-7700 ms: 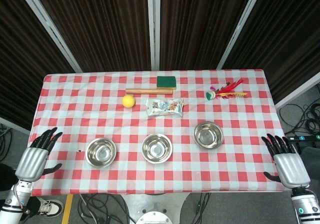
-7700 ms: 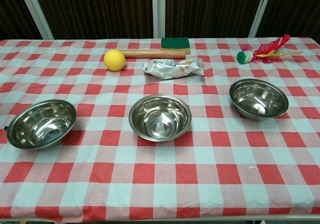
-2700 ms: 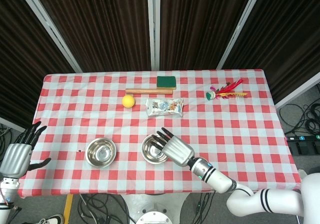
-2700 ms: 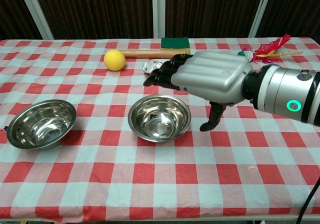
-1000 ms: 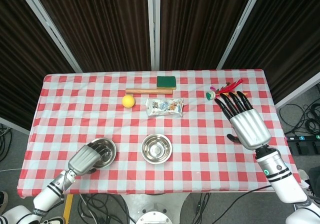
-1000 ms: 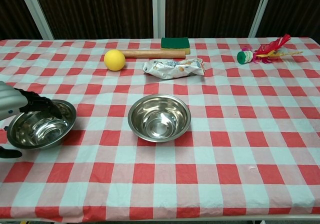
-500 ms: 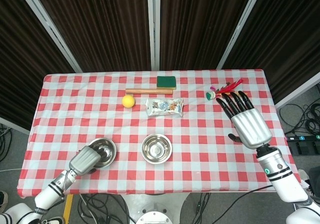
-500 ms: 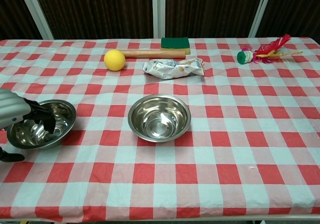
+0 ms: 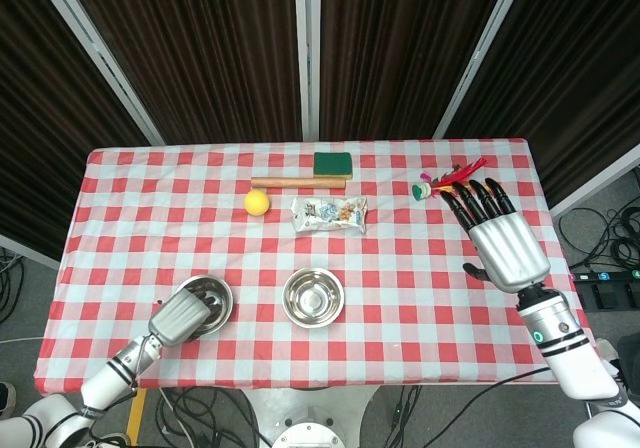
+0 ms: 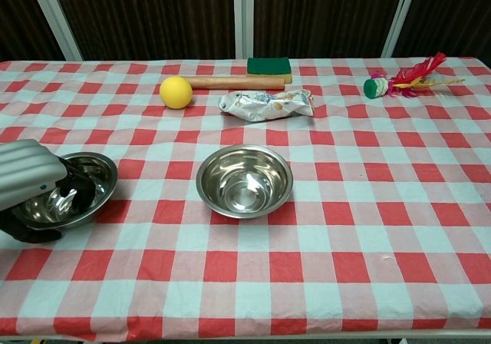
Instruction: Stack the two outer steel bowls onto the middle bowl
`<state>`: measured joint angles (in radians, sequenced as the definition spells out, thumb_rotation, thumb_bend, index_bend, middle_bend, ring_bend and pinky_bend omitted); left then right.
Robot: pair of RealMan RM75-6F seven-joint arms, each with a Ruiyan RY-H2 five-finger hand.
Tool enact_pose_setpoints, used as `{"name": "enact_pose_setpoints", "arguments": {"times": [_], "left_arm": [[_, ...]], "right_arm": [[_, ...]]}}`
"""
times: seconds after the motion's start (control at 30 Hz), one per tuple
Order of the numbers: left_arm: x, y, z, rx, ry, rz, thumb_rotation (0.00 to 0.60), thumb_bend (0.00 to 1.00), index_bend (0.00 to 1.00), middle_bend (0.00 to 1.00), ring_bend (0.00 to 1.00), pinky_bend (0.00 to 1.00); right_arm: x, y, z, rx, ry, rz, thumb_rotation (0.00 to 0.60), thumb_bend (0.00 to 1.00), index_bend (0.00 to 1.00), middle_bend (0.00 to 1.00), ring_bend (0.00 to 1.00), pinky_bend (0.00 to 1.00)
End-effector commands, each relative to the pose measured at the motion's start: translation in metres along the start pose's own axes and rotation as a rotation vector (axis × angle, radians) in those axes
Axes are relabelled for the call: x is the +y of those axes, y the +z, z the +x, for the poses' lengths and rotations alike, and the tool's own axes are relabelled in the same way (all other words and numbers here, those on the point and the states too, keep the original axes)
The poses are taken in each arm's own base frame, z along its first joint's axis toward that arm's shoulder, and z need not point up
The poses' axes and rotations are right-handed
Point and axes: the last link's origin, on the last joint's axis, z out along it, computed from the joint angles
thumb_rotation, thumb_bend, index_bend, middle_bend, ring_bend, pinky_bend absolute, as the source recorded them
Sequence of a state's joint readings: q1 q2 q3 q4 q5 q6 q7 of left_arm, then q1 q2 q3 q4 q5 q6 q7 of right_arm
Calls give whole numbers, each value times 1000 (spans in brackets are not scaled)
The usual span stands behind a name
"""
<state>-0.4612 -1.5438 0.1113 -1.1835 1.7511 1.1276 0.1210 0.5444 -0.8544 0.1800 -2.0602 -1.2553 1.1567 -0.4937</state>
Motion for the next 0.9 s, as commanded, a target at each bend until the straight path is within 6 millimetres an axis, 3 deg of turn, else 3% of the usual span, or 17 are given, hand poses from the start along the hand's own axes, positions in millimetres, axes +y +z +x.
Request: {"name": "enact_pose_setpoints", "arguments": {"times": [0.03, 0.6, 0.9], "left_arm": [[0, 2, -2, 3, -2, -2, 600, 242, 565, 602, 526, 613], [0, 7, -7, 18, 28, -15, 600, 341, 676, 710, 652, 747], [1, 8, -3, 28, 26, -22, 600, 350, 690, 723, 669, 761]], "right_arm": [[2, 1, -1, -5, -2, -6, 600, 0, 0, 44, 0, 0], [10, 1, -2, -14, 3, -28, 600, 0, 0, 45, 0, 0], [12, 1, -3, -14, 7, -30, 600, 0, 0, 45, 0, 0]]}}
